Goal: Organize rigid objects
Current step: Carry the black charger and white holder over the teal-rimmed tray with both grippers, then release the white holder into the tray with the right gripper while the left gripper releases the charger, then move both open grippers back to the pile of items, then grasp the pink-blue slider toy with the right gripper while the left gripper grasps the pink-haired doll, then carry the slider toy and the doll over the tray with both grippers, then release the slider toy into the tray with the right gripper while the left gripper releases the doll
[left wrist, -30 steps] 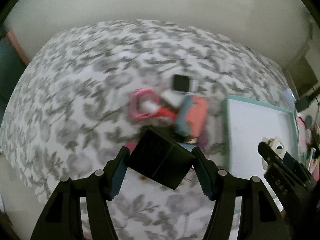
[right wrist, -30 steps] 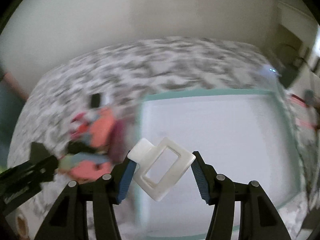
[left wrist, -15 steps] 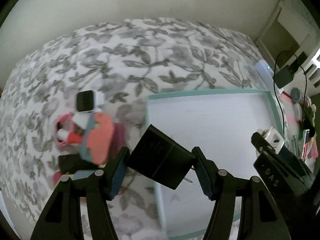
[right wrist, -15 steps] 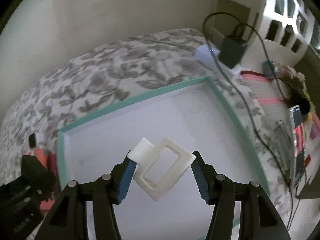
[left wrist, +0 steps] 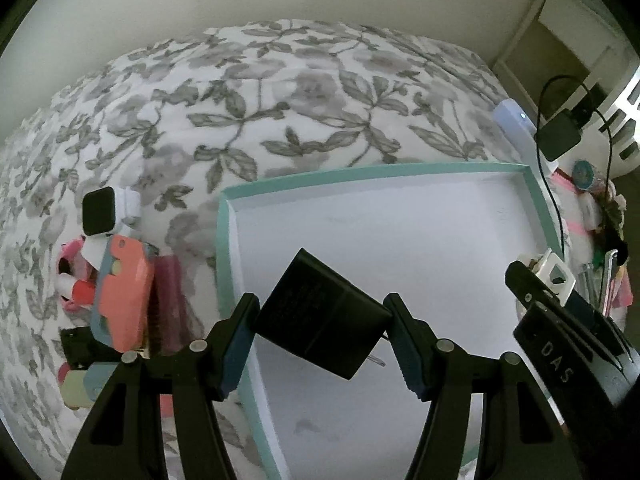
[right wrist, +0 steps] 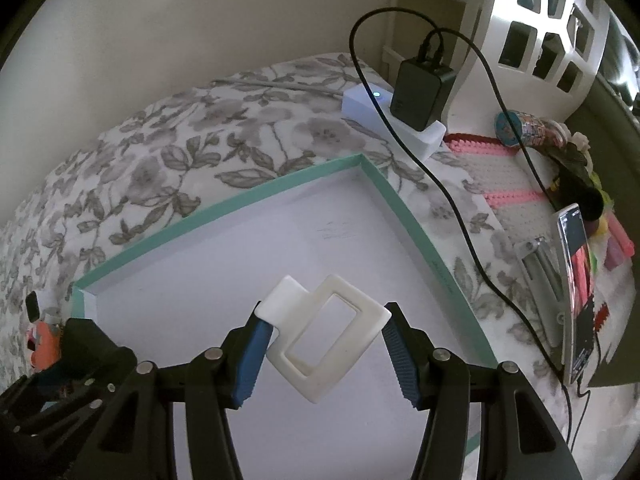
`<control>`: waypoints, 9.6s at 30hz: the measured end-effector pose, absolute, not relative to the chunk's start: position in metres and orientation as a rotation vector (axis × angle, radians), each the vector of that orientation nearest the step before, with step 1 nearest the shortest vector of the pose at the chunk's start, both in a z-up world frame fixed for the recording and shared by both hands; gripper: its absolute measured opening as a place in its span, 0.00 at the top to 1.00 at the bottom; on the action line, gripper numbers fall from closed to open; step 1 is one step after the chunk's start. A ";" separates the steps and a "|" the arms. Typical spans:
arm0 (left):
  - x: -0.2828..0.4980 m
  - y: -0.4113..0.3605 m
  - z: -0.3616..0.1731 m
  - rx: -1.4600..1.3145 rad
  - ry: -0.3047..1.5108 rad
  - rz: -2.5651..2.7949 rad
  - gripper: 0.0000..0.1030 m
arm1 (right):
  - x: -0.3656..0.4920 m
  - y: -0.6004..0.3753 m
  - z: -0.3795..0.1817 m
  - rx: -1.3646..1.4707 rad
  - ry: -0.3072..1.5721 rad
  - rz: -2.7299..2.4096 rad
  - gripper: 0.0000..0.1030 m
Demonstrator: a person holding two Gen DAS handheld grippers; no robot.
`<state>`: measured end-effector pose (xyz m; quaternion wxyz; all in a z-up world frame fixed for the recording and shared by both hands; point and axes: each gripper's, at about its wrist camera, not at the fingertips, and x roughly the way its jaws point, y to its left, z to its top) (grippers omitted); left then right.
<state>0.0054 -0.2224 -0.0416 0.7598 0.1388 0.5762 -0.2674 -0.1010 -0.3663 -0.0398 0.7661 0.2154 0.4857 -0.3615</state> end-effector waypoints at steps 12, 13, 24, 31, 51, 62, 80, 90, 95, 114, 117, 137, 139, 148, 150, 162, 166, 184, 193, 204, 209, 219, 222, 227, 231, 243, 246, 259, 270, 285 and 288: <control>0.006 -0.218 -0.042 0.284 1.251 -0.578 0.37 | -0.100 -0.365 -0.039 0.450 1.074 -0.775 0.42; 0.006 -0.218 -0.042 0.284 1.247 -0.577 0.37 | -0.100 -0.365 -0.039 0.450 1.074 -0.773 0.42; 0.008 -0.207 -0.032 0.266 1.220 -0.537 0.34 | -0.100 -0.362 -0.036 0.437 1.076 -0.760 0.42; 0.014 -0.196 -0.029 0.252 1.214 -0.488 0.21 | -0.099 -0.360 -0.034 0.426 1.070 -0.755 0.34; 0.043 -0.130 -0.012 0.049 1.138 -0.368 0.02 | -0.095 -0.345 -0.026 0.415 0.973 -0.670 0.00; 0.052 -0.078 0.020 -0.061 1.050 -0.336 0.02 | -0.082 -0.321 -0.014 0.415 0.881 -0.546 0.00; 0.059 0.015 0.010 0.002 1.135 -0.044 0.02 | -0.033 -0.220 0.000 0.376 0.887 -0.186 0.00; 0.061 0.035 -0.023 -0.033 1.239 0.026 0.02 | -0.014 -0.171 -0.034 0.422 1.014 -0.040 0.00; 0.062 0.052 -0.038 -0.105 1.293 0.063 0.02 | -0.005 -0.157 -0.053 0.431 1.081 -0.021 0.02; 0.066 0.052 -0.048 -0.167 1.338 0.022 0.02 | -0.002 -0.155 -0.078 0.556 1.146 0.007 0.26; 0.067 0.050 -0.050 -0.164 1.344 0.013 0.02 | -0.001 -0.155 -0.078 0.558 1.151 0.009 0.26; 0.071 0.021 -0.064 -0.135 1.392 -0.068 0.03 | -0.015 -0.187 -0.060 0.638 1.112 -0.033 0.26; 0.071 0.020 -0.065 -0.144 1.394 -0.077 0.04 | -0.015 -0.189 -0.057 0.637 1.102 -0.035 0.26; 0.067 0.010 -0.078 -0.191 1.437 -0.134 0.35 | -0.018 -0.194 -0.052 0.653 1.084 -0.036 0.26; 0.064 0.008 -0.080 -0.215 1.448 -0.165 0.57 | -0.019 -0.196 -0.052 0.653 1.083 -0.036 0.26; 0.058 0.007 -0.077 -0.232 1.429 -0.214 0.59 | -0.020 -0.197 -0.051 0.662 1.080 -0.039 0.26; 0.058 0.006 -0.057 -0.218 1.376 -0.220 0.59 | -0.022 -0.199 -0.049 0.670 1.067 -0.037 0.26; 0.053 0.007 -0.003 -0.256 1.209 -0.274 0.59 | -0.031 -0.217 -0.032 0.721 0.999 -0.041 0.26; 0.049 0.002 0.017 -0.235 1.138 -0.296 0.59 | -0.036 -0.225 -0.028 0.725 0.985 -0.058 0.26; 0.035 -0.036 0.028 -0.208 1.104 -0.426 0.59 | -0.056 -0.262 -0.021 0.721 0.954 -0.211 0.26; 0.024 -0.068 0.028 -0.170 1.103 -0.503 0.59 | -0.068 -0.287 -0.026 0.728 0.975 -0.295 0.26; -0.003 -0.125 0.019 -0.070 1.127 -0.629 0.59 | -0.102 -0.335 -0.038 0.765 0.995 -0.475 0.26; -0.011 -0.139 0.014 -0.033 1.137 -0.657 0.59 | -0.110 -0.345 -0.041 0.762 1.008 -0.522 0.26; -0.022 -0.159 0.006 0.048 1.146 -0.677 0.59 | -0.119 -0.356 -0.044 0.755 1.017 -0.573 0.26; -0.028 -0.170 -0.003 0.086 1.168 -0.693 0.59 | -0.121 -0.359 -0.044 0.741 1.028 -0.594 0.26; -0.035 -0.190 -0.042 0.218 1.262 -0.650 0.59 | -0.113 -0.354 -0.064 0.700 1.116 -0.595 0.26; -0.034 -0.190 -0.050 0.225 1.291 -0.634 0.59 | -0.111 -0.353 -0.069 0.693 1.141 -0.592 0.26; -0.030 -0.186 -0.055 0.216 1.317 -0.624 0.59 | -0.107 -0.349 -0.072 0.658 1.161 -0.600 0.26; -0.028 -0.190 -0.050 0.214 1.313 -0.634 0.58 | -0.107 -0.349 -0.070 0.678 1.144 -0.577 0.21; -0.001 -0.148 -0.022 0.115 1.235 -0.497 0.57 | -0.100 -0.337 -0.047 0.598 1.079 -0.555 0.21; 0.006 -0.136 -0.021 0.109 1.230 -0.444 0.48 | -0.097 -0.332 -0.047 0.579 1.081 -0.547 0.21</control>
